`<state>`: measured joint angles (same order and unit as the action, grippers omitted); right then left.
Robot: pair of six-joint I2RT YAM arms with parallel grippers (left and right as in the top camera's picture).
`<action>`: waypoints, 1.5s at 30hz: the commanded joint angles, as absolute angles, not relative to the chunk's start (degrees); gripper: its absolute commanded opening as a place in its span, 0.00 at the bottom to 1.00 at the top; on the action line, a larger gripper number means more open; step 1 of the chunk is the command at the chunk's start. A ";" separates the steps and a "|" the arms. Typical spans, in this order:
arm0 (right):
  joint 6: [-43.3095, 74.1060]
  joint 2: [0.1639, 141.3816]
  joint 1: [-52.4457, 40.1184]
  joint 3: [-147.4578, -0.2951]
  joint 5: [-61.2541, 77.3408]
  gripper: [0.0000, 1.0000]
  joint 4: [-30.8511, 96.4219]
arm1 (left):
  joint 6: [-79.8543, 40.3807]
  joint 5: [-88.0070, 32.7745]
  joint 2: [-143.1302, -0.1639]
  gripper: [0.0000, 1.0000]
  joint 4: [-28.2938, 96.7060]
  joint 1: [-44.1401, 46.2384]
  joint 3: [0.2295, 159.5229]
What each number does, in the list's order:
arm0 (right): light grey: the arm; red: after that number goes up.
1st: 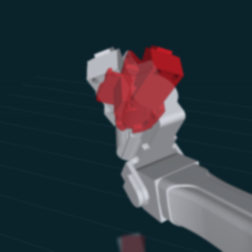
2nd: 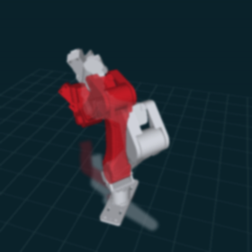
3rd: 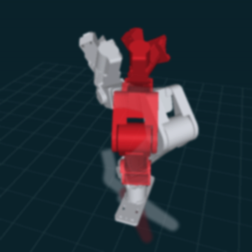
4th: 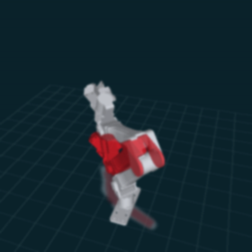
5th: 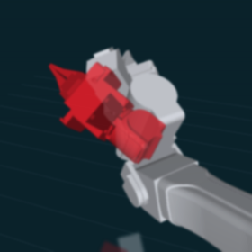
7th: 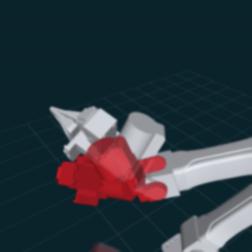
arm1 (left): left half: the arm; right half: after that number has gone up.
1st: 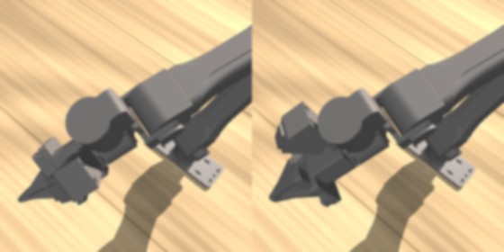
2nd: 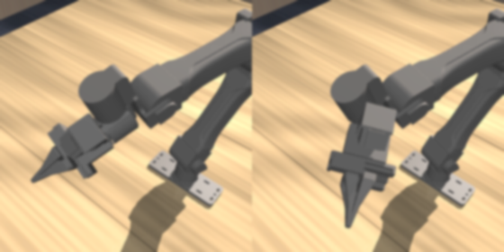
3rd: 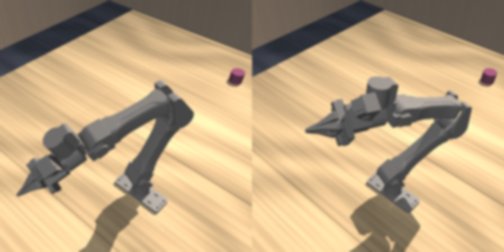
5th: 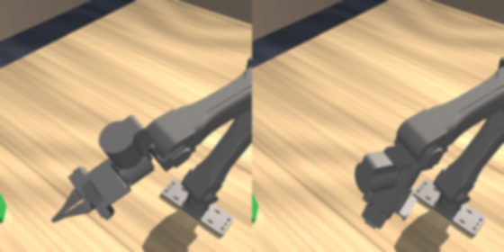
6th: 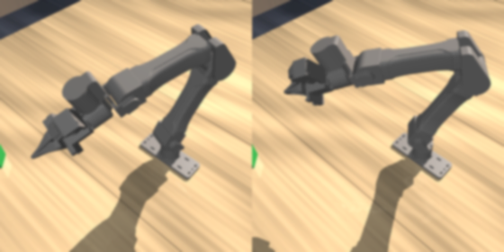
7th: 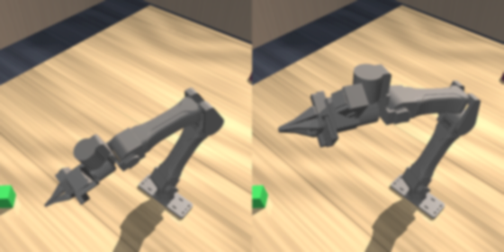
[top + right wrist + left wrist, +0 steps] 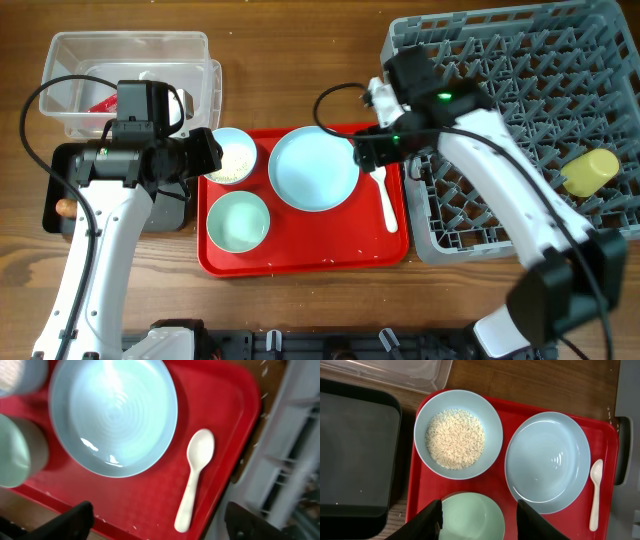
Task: Sort waste into correct bins and load items into the dishwasher rack
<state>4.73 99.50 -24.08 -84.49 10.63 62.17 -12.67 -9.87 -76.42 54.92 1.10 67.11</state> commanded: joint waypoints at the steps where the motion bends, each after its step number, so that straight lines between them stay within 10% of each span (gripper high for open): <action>1: 12.29 105.71 -25.71 -83.85 4.16 0.80 63.46 | -11.77 -9.06 -75.66 0.47 55.00 0.84 67.51; 20: 16.75 113.47 -25.71 -70.72 2.13 0.58 49.25 | -11.77 -9.08 -75.75 0.48 55.18 0.84 67.51; 29: 18.20 112.57 -25.69 -70.67 2.79 0.18 49.25 | -11.77 -9.08 -75.75 0.48 55.18 0.84 67.51; 45: 7.86 85.43 -20.34 -76.01 -6.66 0.15 57.06 | -11.77 -9.08 -75.75 0.48 55.16 0.84 67.51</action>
